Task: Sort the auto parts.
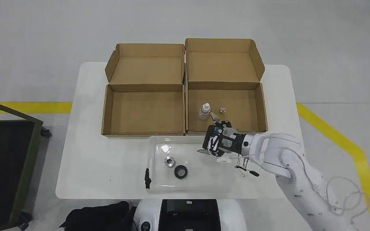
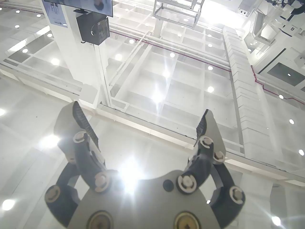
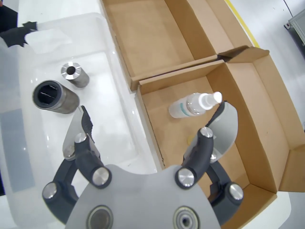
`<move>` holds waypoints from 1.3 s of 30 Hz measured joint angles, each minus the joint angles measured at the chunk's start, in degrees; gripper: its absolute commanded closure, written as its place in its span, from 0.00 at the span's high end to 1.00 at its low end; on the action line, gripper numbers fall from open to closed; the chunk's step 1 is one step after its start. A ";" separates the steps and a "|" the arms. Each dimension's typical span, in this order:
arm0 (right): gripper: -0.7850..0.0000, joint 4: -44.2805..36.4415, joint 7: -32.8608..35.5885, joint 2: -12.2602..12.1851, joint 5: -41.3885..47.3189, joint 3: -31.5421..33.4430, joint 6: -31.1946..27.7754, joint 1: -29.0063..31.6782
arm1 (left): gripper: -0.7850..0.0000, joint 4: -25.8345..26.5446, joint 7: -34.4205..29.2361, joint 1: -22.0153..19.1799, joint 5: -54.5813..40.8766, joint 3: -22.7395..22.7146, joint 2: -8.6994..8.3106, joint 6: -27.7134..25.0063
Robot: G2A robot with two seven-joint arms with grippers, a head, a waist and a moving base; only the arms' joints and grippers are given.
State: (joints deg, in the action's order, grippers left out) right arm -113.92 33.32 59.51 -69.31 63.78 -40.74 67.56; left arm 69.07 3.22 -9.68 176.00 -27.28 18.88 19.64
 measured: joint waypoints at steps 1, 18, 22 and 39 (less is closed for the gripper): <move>1.00 -0.53 -0.11 -0.02 -0.21 -0.34 -0.34 0.36 | 1.00 0.00 0.00 0.00 0.00 0.00 0.00 0.00; 1.00 1.74 -1.09 0.72 -4.35 -8.57 -4.90 -1.14 | 1.00 0.00 0.00 0.00 0.00 0.00 0.00 0.00; 1.00 2.20 -1.55 0.95 -5.26 -10.35 -5.16 -1.28 | 1.00 0.00 0.00 0.00 0.00 0.00 0.00 0.00; 1.00 7.86 -4.65 1.83 -6.77 -14.89 -6.38 -2.96 | 1.00 0.00 0.00 0.00 0.00 0.00 0.00 0.00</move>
State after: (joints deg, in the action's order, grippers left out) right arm -106.07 28.67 61.33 -76.08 48.89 -47.11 64.60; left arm 69.07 3.22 -9.68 176.00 -27.28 18.88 19.64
